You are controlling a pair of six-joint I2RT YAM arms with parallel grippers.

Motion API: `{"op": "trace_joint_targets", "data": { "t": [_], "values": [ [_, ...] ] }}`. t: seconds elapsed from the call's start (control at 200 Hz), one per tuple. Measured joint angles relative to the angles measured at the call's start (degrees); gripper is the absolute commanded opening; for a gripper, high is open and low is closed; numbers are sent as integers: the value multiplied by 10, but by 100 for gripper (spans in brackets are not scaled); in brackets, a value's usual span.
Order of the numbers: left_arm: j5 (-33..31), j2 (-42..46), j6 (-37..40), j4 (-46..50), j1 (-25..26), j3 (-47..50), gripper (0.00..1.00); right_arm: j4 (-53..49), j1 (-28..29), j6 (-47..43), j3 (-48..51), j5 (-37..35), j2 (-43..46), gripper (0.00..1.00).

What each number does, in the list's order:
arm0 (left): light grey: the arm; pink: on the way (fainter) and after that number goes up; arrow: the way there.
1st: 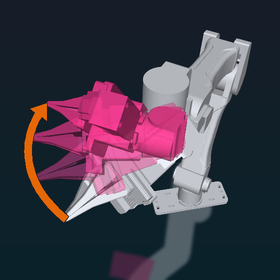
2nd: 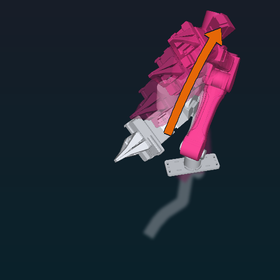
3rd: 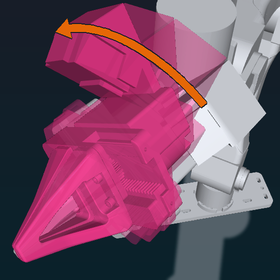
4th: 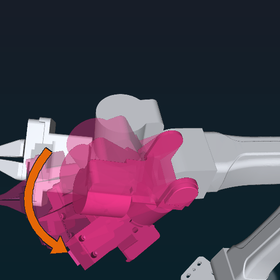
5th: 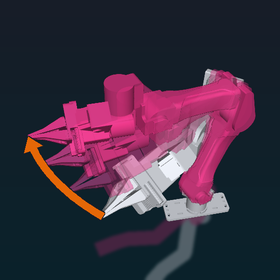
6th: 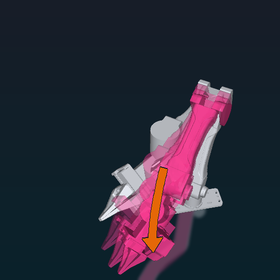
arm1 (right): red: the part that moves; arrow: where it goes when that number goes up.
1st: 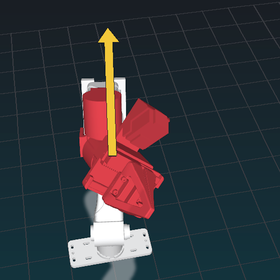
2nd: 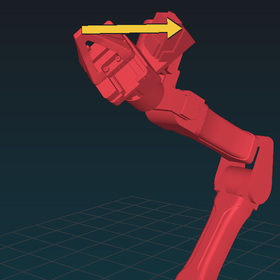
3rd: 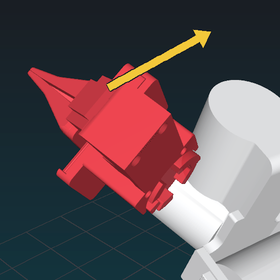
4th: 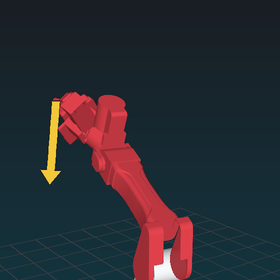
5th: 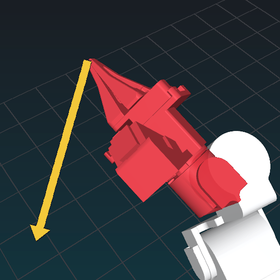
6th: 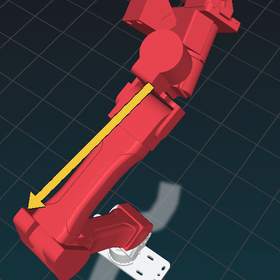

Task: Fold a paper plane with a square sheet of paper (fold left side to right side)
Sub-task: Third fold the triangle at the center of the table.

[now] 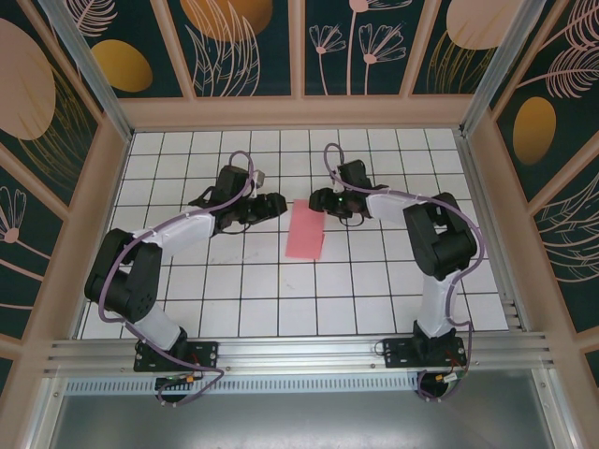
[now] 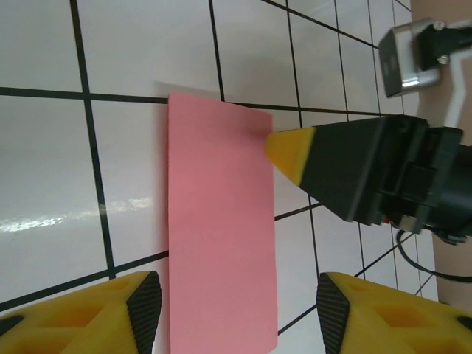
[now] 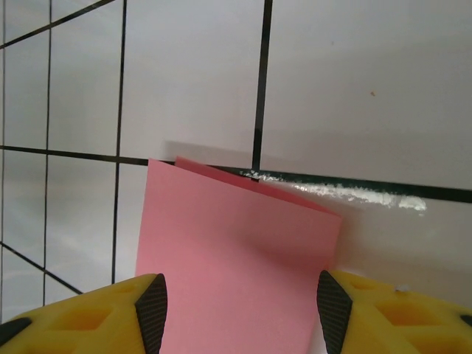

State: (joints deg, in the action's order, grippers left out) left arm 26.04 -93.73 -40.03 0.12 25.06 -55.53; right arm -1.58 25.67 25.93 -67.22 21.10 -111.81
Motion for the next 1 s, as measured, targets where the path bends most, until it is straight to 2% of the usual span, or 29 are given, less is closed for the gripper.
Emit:
{"op": "trace_joint_targets", "data": {
  "t": [0.52, 1.001],
  "values": [
    [49, -83, -23, -47, 0, 3, 55, -28, 0, -32, -26, -5, -29, 56],
    [81, -158, -38, -74, 18, -44, 49, -30, -1, -32, -28, -4, -30, 55]
  ]
}}
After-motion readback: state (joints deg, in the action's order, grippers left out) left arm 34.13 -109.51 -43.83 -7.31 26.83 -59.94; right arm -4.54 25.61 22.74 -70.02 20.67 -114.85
